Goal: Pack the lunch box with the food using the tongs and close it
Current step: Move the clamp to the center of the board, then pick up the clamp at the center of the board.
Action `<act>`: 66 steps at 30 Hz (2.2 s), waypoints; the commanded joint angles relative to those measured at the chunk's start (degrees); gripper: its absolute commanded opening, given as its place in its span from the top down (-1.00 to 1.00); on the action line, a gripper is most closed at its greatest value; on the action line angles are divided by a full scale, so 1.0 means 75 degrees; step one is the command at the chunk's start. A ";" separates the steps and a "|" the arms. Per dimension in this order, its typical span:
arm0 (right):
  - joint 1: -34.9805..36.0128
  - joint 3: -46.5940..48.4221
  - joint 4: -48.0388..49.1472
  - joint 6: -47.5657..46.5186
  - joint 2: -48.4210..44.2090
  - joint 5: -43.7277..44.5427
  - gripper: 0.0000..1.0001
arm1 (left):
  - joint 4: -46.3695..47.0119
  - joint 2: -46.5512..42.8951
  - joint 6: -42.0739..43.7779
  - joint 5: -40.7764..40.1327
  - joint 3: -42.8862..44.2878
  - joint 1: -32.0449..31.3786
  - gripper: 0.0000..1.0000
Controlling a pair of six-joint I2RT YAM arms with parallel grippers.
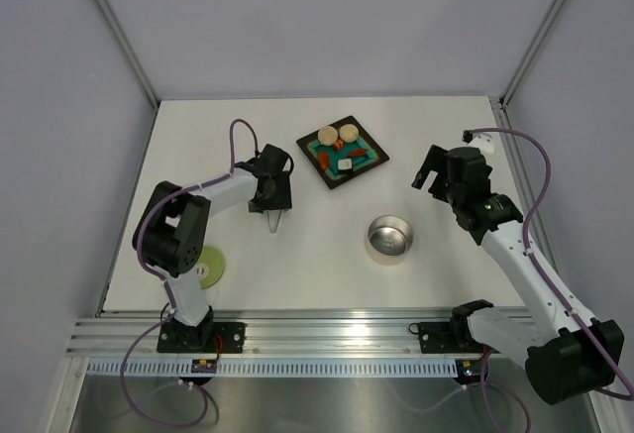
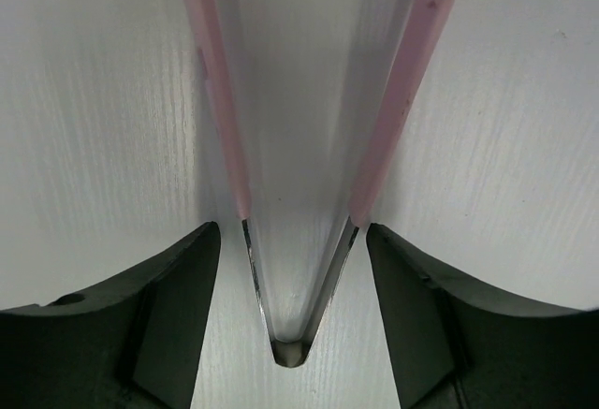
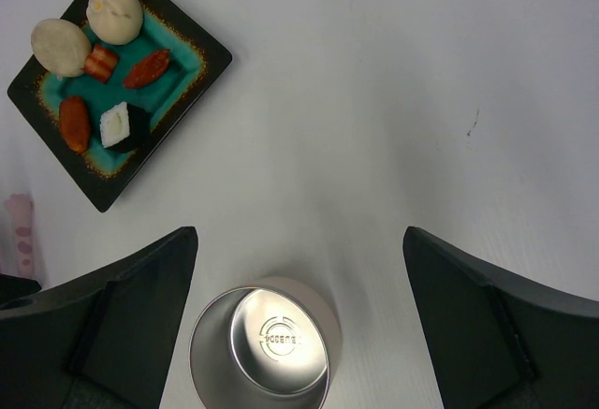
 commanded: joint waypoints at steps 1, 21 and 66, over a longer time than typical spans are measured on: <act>-0.0011 0.0073 0.0032 -0.0015 -0.0053 0.0139 -0.99 | 0.0652 -0.0186 0.0139 -0.0161 -0.0204 0.0021 -0.32; -0.0022 0.0015 -0.0003 0.0149 -0.0088 0.0116 -0.99 | 0.0899 -0.0210 -0.0143 -0.0383 -0.0639 -0.0166 -0.09; -0.0022 0.0003 -0.0050 0.0114 -0.0370 0.0304 -0.99 | -0.0801 -0.1217 0.2670 0.1808 0.1729 -0.0483 0.84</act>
